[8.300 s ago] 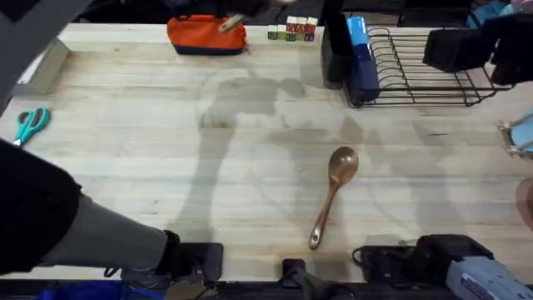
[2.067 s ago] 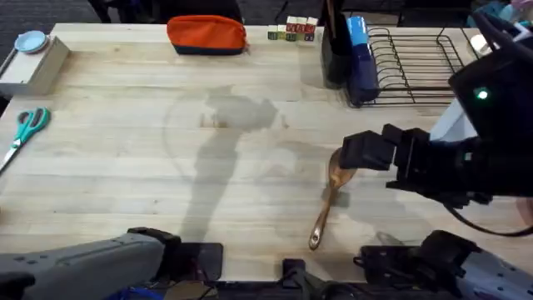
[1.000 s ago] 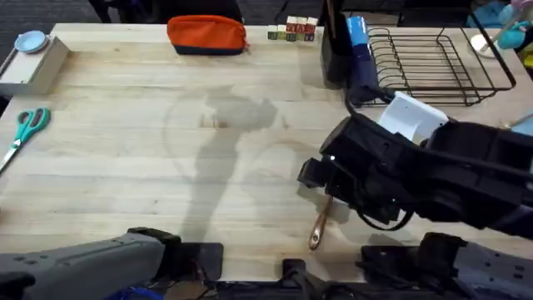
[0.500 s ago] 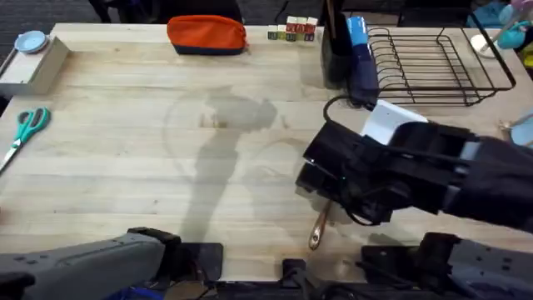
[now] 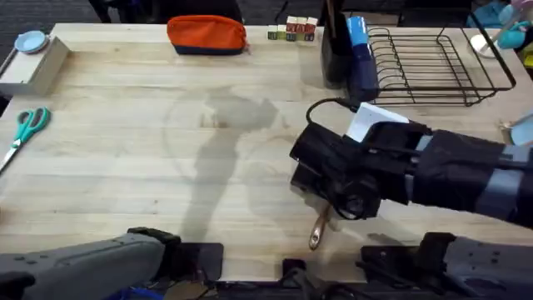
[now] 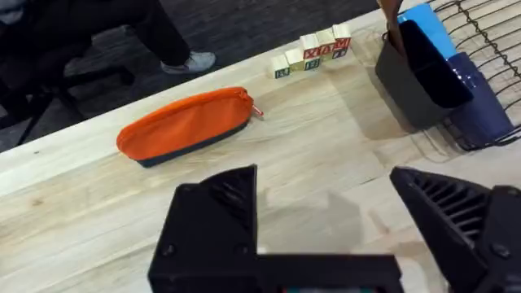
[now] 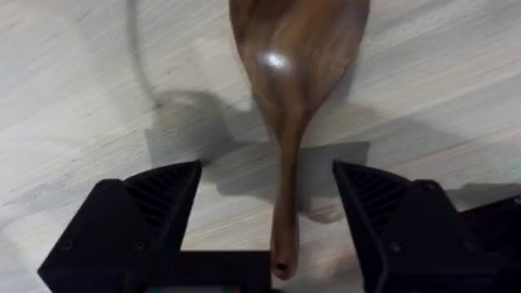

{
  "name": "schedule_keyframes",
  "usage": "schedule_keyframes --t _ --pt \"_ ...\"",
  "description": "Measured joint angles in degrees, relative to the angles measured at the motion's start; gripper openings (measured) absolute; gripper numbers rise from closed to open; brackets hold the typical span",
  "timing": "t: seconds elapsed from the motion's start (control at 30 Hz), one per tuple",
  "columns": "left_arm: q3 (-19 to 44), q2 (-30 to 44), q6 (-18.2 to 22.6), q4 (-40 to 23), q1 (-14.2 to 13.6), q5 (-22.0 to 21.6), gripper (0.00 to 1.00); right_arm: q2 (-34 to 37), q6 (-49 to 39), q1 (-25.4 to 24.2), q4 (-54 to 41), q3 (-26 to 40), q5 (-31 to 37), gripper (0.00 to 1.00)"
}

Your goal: Pick up the spoon on the table one by one and put them onto the rack

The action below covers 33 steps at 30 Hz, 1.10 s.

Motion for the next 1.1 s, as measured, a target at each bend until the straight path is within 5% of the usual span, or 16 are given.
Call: schedule_keyframes --t 0.07,0.2,0.53,0.87,1.1 --pt "0.0 0.0 0.0 -0.01 0.0 0.01 0.993 0.05 -0.12 0.0 -0.3 0.0 0.09 0.873" --pt "0.0 0.0 0.0 0.0 0.0 0.01 0.993 0.05 -0.35 0.0 -1.04 0.0 0.5 0.479" --pt "0.0 0.0 0.0 0.0 0.0 0.0 0.994 0.02 -0.56 0.0 -1.58 0.03 0.8 0.057" --pt "0.0 0.0 0.0 0.0 0.0 0.01 0.993 0.31 -1.28 -0.58 -5.53 1.02 1.58 0.036" --pt "0.0 0.0 0.0 0.0 0.0 0.01 0.993 -1.44 -7.39 -5.68 -6.76 5.96 3.52 0.03"
